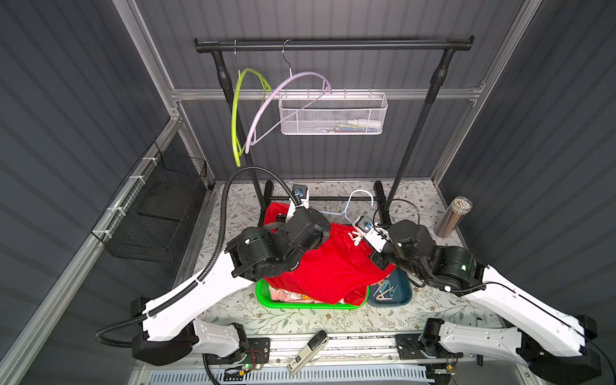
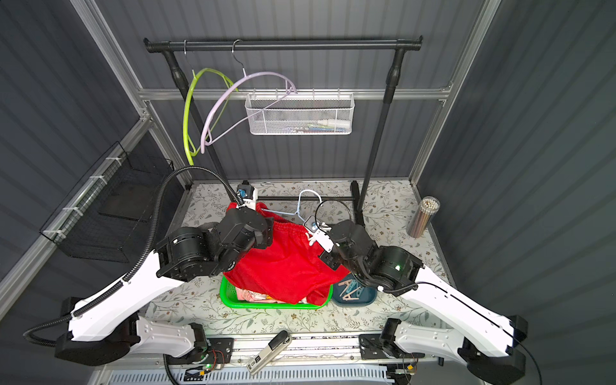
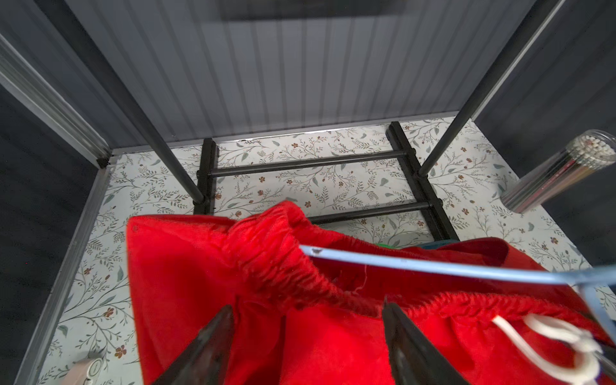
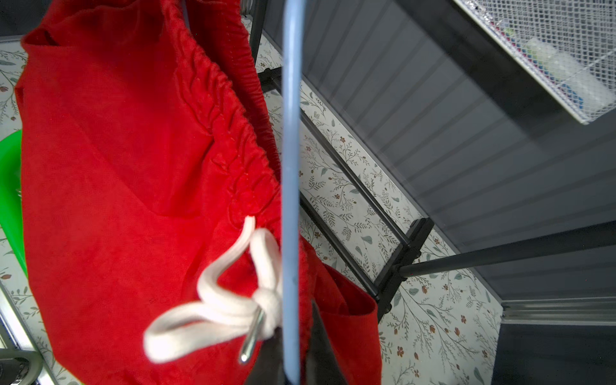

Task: Remove the clothespins securing shorts to the hanger
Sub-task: Remove the shorts from the hanger.

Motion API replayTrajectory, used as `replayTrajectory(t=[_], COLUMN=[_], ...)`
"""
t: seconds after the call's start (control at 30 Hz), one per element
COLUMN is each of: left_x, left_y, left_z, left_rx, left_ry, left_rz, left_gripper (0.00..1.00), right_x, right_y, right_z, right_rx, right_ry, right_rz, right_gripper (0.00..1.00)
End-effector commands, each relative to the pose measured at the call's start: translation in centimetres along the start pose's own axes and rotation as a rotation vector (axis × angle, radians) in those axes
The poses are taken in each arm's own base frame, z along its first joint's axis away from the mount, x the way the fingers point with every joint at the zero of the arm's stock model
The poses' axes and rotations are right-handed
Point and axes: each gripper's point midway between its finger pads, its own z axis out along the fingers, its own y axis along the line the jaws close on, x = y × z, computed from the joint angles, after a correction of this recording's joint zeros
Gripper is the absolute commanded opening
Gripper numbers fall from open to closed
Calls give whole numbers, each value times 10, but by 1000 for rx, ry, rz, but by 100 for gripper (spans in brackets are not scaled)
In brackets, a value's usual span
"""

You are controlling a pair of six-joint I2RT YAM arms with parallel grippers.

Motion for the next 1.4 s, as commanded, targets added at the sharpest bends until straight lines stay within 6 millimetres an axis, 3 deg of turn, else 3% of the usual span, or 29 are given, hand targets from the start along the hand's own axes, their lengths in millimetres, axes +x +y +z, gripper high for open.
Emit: replayTrajectory(t=[0.0,0.2,0.4,0.67,0.83,0.9,0.97,1.13,1.37], left_x=[-18,-17,-25,-22,-17,-14,-5,11,15], left_y=[-9,-11,-8,18,28,33,49,91,141], left_z=[-1,18,25,30,32,33,35,36,21], left_rx=[80,74,81,-39,-72,-71,-112,-186,-266], left_ry=[-26,10,-5,-11,8,34,82,129,128], left_rz=[-31,-27,-64,-53,-43,-35,-17,-56,-101], left_gripper=[71,70,67,26,11,10,0,0,0], right_x=[-6,-3,-4,-9,-5,-2,0,5,5], right_y=[-5,0,4,6,-1,-4,-6,-11,-13], right_z=[-6,-8,-8,-17,-20,-22,-23,-26,-29], right_rx=[26,16,9,3,39,53,64,89,96], right_ry=[-37,-30,-31,-55,-46,-38,-36,-25,-26], right_rz=[43,41,43,40,35,31,28,21,11], right_gripper=[0,0,0,0,0,0,0,0,0])
